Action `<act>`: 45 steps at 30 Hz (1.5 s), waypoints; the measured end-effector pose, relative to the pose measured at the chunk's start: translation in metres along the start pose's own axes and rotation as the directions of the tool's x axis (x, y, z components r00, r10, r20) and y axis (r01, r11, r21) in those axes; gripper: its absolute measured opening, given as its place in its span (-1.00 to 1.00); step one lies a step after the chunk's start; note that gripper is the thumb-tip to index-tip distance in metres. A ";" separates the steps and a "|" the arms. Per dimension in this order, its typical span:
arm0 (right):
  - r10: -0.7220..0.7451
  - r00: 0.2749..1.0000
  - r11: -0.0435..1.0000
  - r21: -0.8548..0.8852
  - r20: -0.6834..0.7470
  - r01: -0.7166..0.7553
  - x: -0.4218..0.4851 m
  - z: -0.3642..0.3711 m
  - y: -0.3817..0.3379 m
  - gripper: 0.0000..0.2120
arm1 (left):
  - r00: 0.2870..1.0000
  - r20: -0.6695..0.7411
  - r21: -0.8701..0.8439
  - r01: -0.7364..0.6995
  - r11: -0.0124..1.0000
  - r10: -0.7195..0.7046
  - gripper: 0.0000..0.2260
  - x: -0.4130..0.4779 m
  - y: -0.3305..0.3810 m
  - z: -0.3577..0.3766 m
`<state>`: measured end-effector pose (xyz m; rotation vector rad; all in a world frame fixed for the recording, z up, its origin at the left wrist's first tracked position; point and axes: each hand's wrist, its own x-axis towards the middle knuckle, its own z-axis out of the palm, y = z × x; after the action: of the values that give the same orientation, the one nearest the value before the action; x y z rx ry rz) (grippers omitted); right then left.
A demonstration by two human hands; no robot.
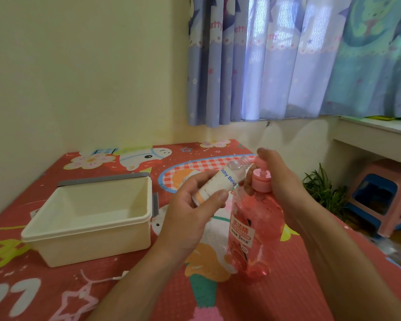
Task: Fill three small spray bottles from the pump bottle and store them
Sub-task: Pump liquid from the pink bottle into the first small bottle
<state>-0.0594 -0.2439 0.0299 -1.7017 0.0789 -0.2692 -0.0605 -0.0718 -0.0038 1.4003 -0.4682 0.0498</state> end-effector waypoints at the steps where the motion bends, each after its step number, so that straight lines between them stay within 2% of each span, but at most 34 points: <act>1: 0.000 1.000 1.000 0.009 0.005 -0.001 0.000 0.000 0.000 -0.38 | 1.000 0.001 -0.004 0.001 1.000 -0.001 -0.70 0.000 -0.001 0.001; 7: 0.014 1.000 1.000 -0.009 0.009 -0.014 -0.002 -0.001 -0.002 -0.31 | 1.000 -0.001 -0.008 -0.013 1.000 0.013 -0.68 0.002 -0.005 0.003; 16: 0.020 1.000 0.999 -0.036 0.008 -0.019 -0.002 -0.001 -0.003 -0.27 | 0.999 0.009 0.004 0.044 0.999 -0.044 -0.67 -0.002 -0.012 0.013; 22: 0.022 0.999 1.000 0.013 0.026 -0.022 -0.001 -0.003 0.000 -0.24 | 0.998 0.037 -0.001 0.051 0.999 -0.051 -0.67 -0.002 -0.014 0.018; 34: 0.037 0.999 0.995 0.097 0.023 -0.039 -0.006 -0.001 -0.004 -0.33 | 0.999 -0.002 0.027 0.053 0.998 -0.053 -0.67 0.001 -0.020 0.023; 40: -0.009 0.998 0.999 0.053 0.064 0.005 -0.007 -0.004 -0.005 -0.23 | 0.998 -0.005 0.057 0.064 0.996 -0.064 -0.67 -0.002 -0.021 0.019; 45: -0.007 0.995 0.998 0.061 0.097 0.001 -0.007 -0.007 -0.005 -0.27 | 0.997 -0.019 0.067 0.075 0.995 -0.074 -0.68 -0.004 -0.021 0.008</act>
<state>-0.0685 -0.2482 0.0352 -1.6516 -0.0049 -0.1901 -0.0604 -0.0821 -0.0240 1.4814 -0.4029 0.0165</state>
